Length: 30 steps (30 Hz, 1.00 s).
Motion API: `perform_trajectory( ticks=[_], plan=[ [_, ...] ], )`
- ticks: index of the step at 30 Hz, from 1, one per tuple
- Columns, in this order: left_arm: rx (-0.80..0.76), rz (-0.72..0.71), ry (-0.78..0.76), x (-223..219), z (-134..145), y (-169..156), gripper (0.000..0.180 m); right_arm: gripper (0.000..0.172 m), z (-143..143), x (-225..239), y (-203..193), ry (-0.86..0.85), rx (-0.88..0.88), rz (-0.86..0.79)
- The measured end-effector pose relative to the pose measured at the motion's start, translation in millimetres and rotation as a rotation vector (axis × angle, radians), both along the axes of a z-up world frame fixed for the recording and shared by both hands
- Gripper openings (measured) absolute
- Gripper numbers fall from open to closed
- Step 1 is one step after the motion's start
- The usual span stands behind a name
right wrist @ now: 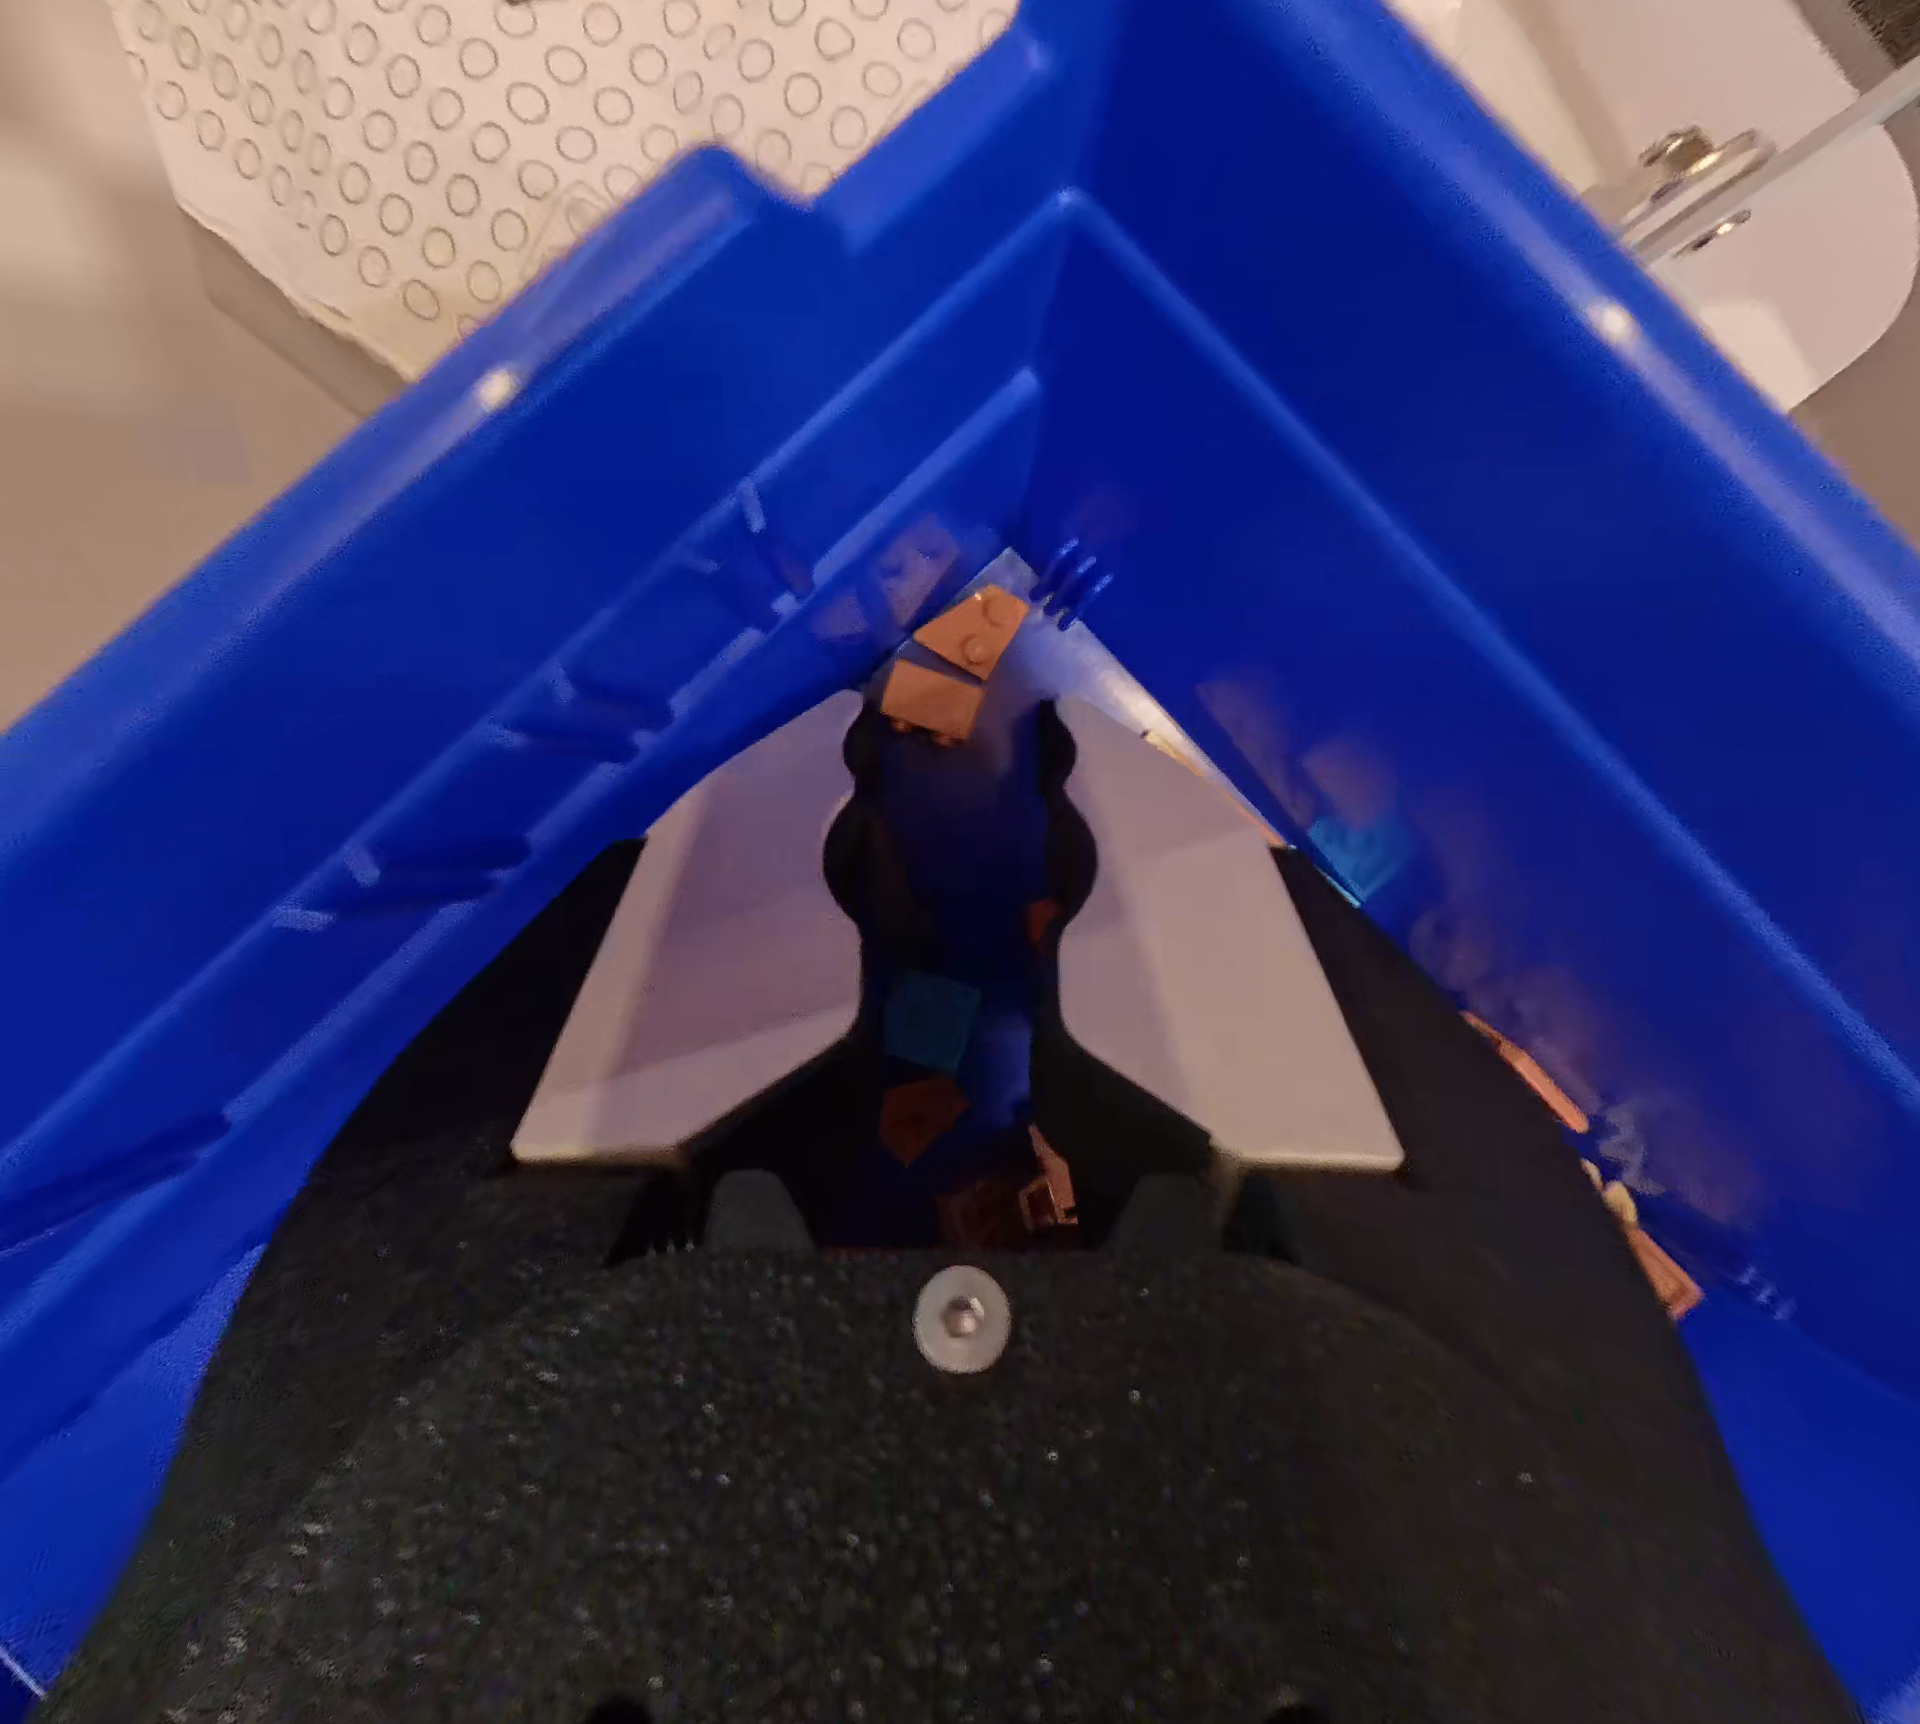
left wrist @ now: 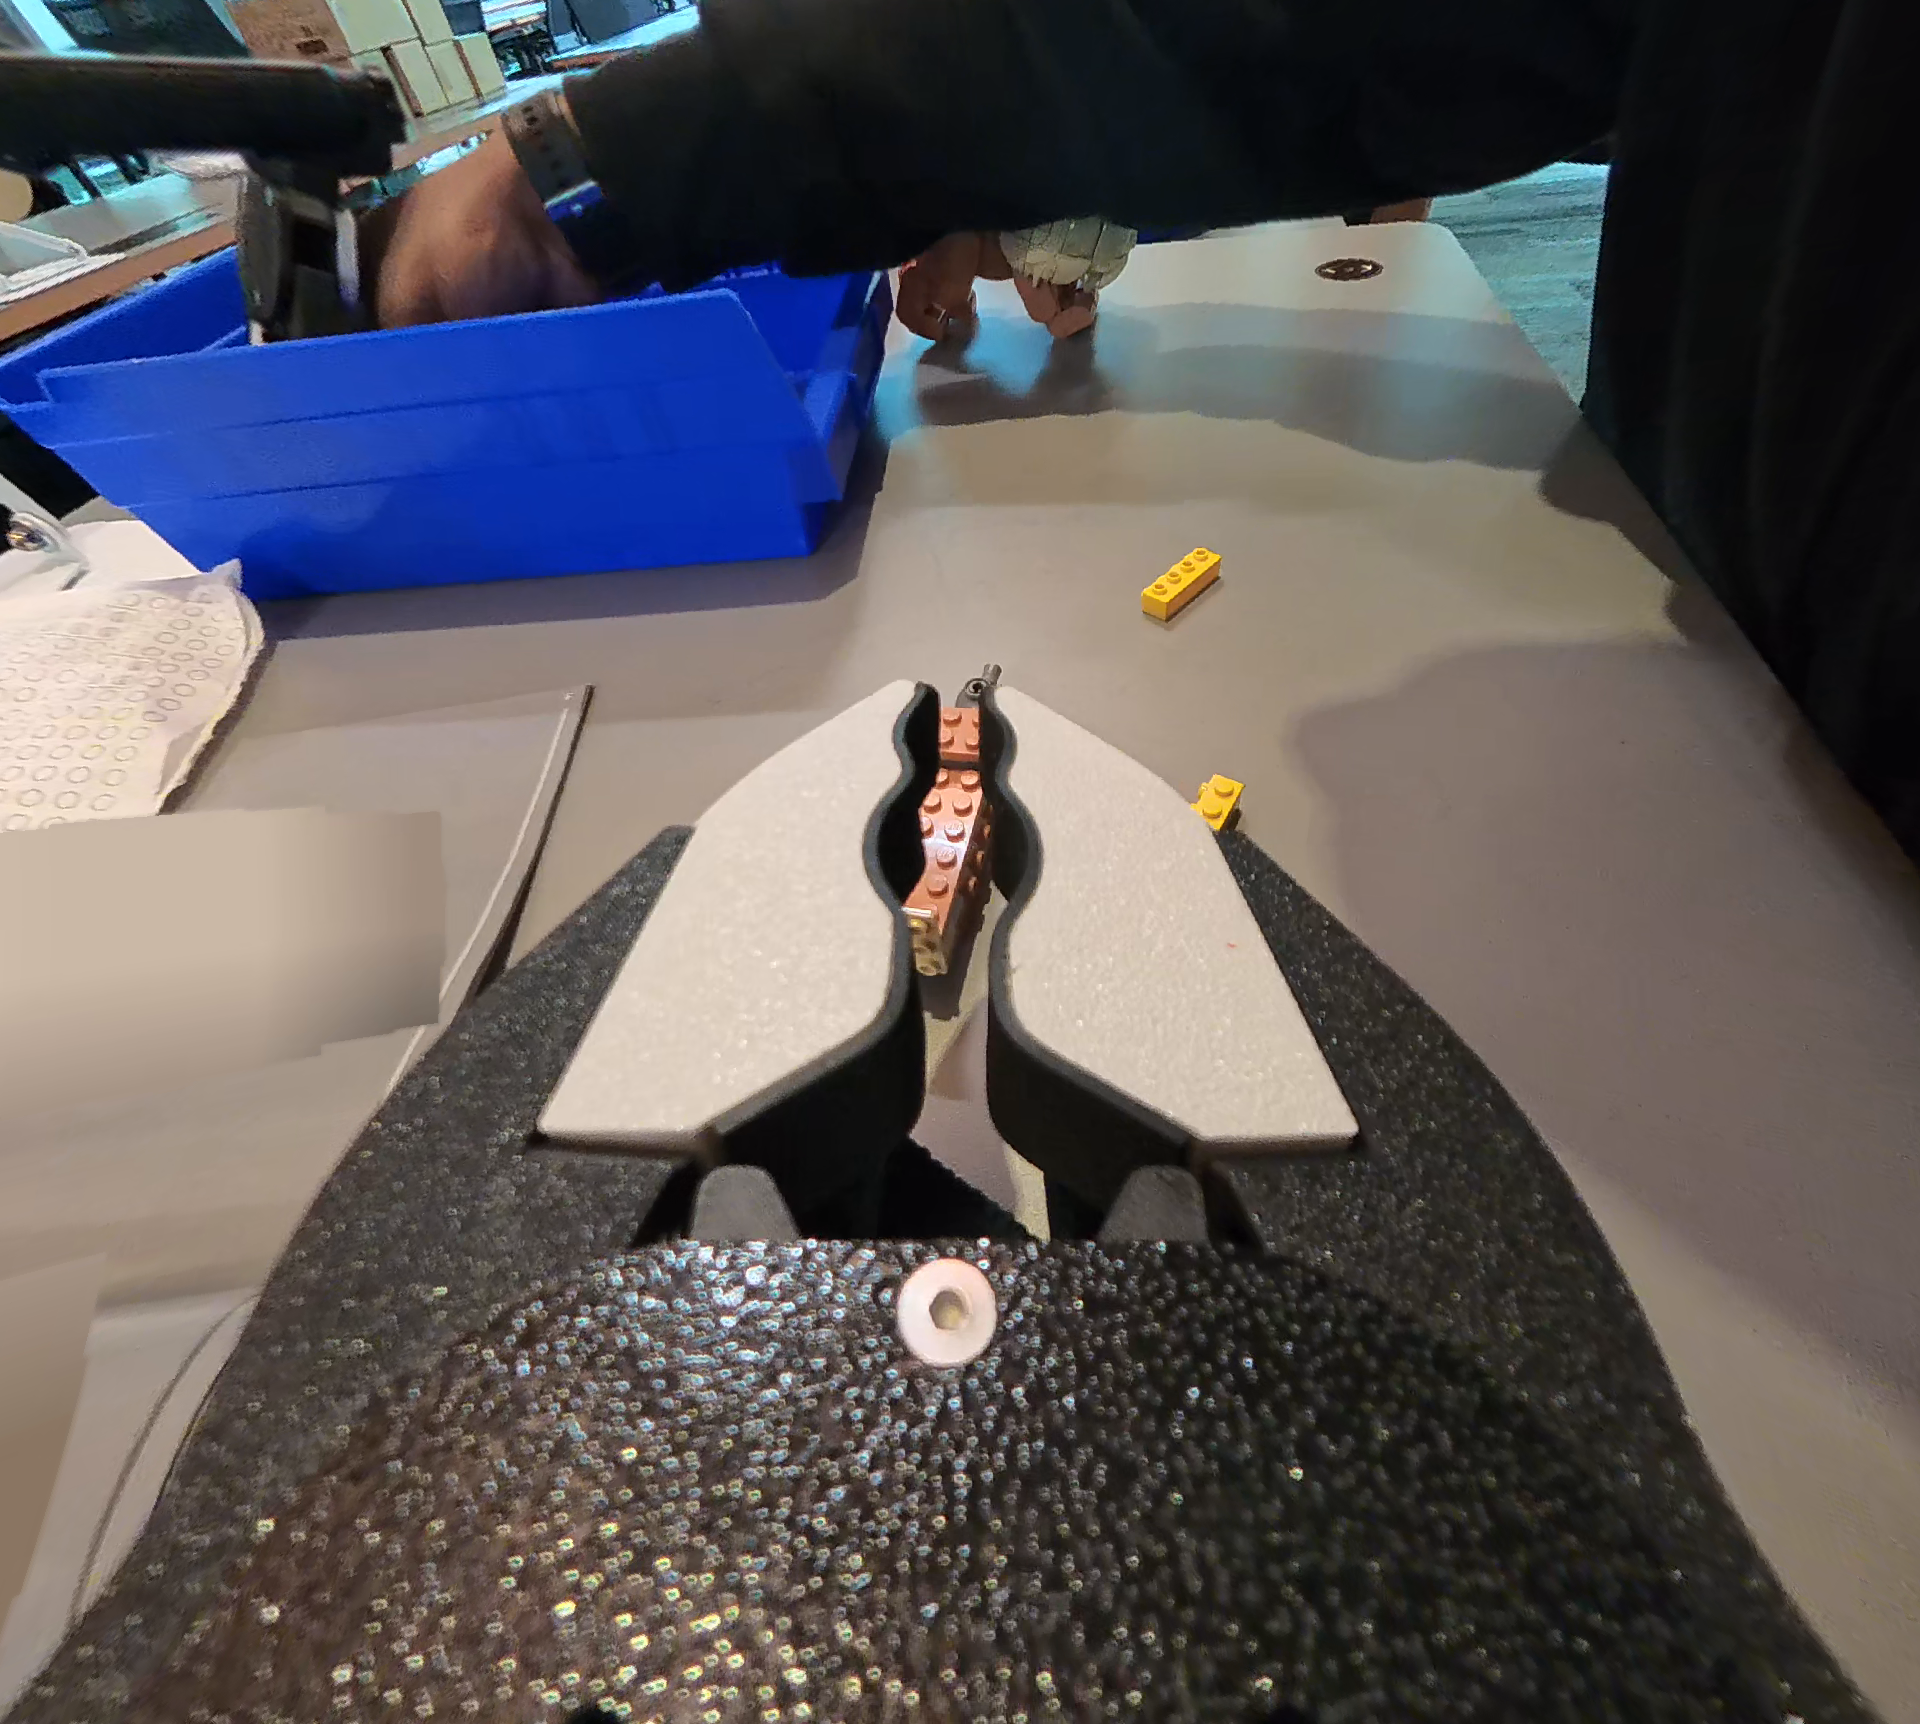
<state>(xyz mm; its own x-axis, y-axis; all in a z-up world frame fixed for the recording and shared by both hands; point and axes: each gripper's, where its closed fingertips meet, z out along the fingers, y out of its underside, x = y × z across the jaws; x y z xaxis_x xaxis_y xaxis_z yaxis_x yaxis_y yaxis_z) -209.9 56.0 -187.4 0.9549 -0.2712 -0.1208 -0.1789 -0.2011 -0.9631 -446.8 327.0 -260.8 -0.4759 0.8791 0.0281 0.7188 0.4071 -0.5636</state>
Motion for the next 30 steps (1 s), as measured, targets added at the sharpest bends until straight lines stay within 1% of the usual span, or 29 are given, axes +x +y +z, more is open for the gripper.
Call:
perform_trajectory(
  ticks=[1,5,7,8,9,11,13,15,16,17,19,21,24,26,27,28,30],
  plan=[
    [0.001,0.0,0.0,0,0,0,0.006,0.019,-1,-1,-1,-0.002,-0.007,-0.005],
    [0.005,-0.003,0.007,1,0,-1,0.006,0.018,0,3,0,-0.007,-0.01,-0.01],
    [0.007,-0.005,0.016,2,0,-1,0.006,0.018,9,8,2,0.012,-0.035,-0.02],
    [0.007,-0.005,0.021,2,0,-1,0.006,0.018,19,12,3,0.027,-0.083,-0.035],
    [0.006,-0.005,0.025,3,0,-1,0.006,0.018,33,16,1,0.048,-0.157,-0.046],
    [-0.002,-0.004,0.032,3,-2,0,0.006,0.017,76,31,-11,0.124,-0.377,-0.024],
    [-0.005,-0.004,0.04,3,-3,0,0.006,0.017,132,53,-23,0.233,-0.64,0.019],
    [-0.002,-0.006,0.052,5,-3,-1,0.006,0.017,191,84,-32,0.363,-0.897,0.103],
    [-0.003,-0.008,0.058,5,-3,-1,0.006,0.017,217,102,-35,0.433,-0.994,0.158],
    [-0.005,-0.01,0.065,6,-4,-2,0.006,0.017,239,122,-38,0.501,-1.076,0.218],
    [-0.008,-0.013,0.078,8,-5,-3,0.006,0.017,275,163,-45,0.62,-1.199,0.344],
    [-0.009,-0.015,0.087,9,-5,-3,0.006,0.017,296,197,-54,0.707,-1.269,0.453],
    [-0.009,-0.015,0.092,10,-6,-4,0.005,0.017,300,220,-68,0.759,-1.246,0.516],
    [-0.009,-0.015,0.094,10,-6,-4,0.005,0.017,291,220,-79,0.723,-1.187,0.507],
    [-0.009,-0.013,0.095,10,-6,-4,0.005,0.017,278,219,-87,0.677,-1.116,0.499],
    [-0.01,-0.011,0.096,9,-6,-4,0.005,0.017,260,219,-99,0.615,-1.014,0.49],
    [-0.015,-0.005,0.104,8,-7,-4,0.005,0.017,205,227,-122,0.493,-0.704,0.482]
  ],
)
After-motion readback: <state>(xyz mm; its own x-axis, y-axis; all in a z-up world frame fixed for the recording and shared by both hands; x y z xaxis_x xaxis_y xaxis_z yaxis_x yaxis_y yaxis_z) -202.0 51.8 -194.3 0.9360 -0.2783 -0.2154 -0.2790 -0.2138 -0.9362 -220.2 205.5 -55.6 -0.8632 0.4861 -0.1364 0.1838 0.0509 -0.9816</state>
